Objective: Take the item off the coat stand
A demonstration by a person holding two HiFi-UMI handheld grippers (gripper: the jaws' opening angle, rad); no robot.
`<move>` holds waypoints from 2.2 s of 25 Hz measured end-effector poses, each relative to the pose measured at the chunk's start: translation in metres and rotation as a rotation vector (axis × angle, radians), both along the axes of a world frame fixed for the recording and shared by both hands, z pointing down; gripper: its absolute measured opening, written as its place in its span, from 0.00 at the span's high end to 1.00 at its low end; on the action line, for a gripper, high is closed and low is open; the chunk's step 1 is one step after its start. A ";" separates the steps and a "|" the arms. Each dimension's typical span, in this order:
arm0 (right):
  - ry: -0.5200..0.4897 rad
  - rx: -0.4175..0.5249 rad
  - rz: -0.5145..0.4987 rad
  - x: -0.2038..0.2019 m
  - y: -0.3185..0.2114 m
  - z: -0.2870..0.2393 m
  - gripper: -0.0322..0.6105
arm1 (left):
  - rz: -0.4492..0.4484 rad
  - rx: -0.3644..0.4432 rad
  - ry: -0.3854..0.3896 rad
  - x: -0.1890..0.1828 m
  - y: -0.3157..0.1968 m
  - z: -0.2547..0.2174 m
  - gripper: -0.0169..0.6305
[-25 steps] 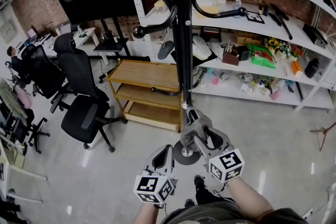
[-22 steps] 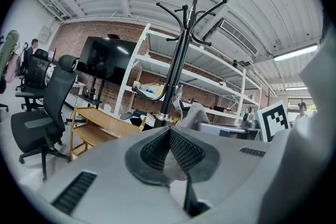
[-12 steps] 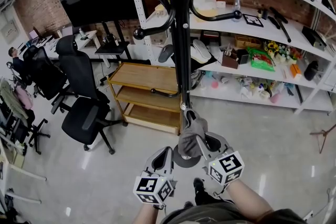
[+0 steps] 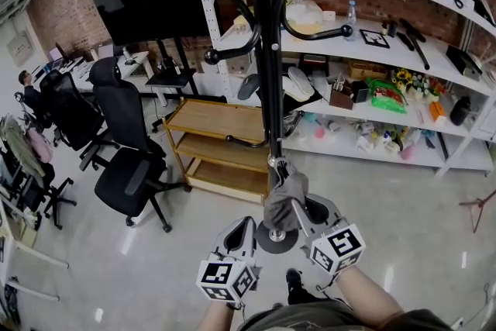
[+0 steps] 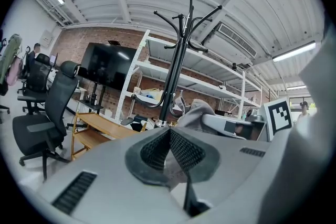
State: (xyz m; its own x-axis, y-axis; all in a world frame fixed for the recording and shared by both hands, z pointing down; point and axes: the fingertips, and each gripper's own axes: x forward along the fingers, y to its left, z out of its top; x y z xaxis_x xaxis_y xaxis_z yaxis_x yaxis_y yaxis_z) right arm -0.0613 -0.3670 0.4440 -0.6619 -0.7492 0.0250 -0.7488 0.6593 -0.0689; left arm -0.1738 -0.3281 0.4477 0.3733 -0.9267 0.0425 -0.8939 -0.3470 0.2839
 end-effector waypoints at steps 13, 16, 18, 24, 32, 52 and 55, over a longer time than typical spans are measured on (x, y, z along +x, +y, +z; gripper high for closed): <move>-0.009 0.020 0.043 0.011 0.040 -0.004 0.89 | 0.030 0.025 0.009 0.006 0.035 -0.004 0.96; -0.005 0.012 0.057 0.015 0.058 0.002 0.89 | 0.026 0.025 0.025 0.002 0.047 0.001 0.96; 0.009 0.007 0.063 0.017 0.068 0.004 0.89 | 0.020 0.022 0.039 -0.001 0.053 0.002 0.96; 0.036 -0.019 0.083 0.031 0.098 0.011 0.89 | 0.034 0.001 0.056 0.004 0.071 0.007 0.96; 0.053 -0.031 0.065 0.036 0.111 0.017 0.89 | 0.042 -0.008 0.051 0.017 0.085 0.009 0.96; 0.009 -0.032 0.033 0.107 0.177 0.010 0.89 | 0.016 0.016 0.016 0.091 0.159 -0.009 0.96; 0.008 -0.027 0.027 0.114 0.189 0.011 0.89 | 0.010 0.024 0.008 0.098 0.172 -0.010 0.96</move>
State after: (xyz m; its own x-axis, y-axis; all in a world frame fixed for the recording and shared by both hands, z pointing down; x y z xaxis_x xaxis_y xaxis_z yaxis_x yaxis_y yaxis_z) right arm 0.0531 -0.1775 0.4548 -0.6411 -0.7657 0.0506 -0.7669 0.6368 -0.0805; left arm -0.0756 -0.1559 0.4379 0.3828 -0.9237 0.0175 -0.8879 -0.3627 0.2830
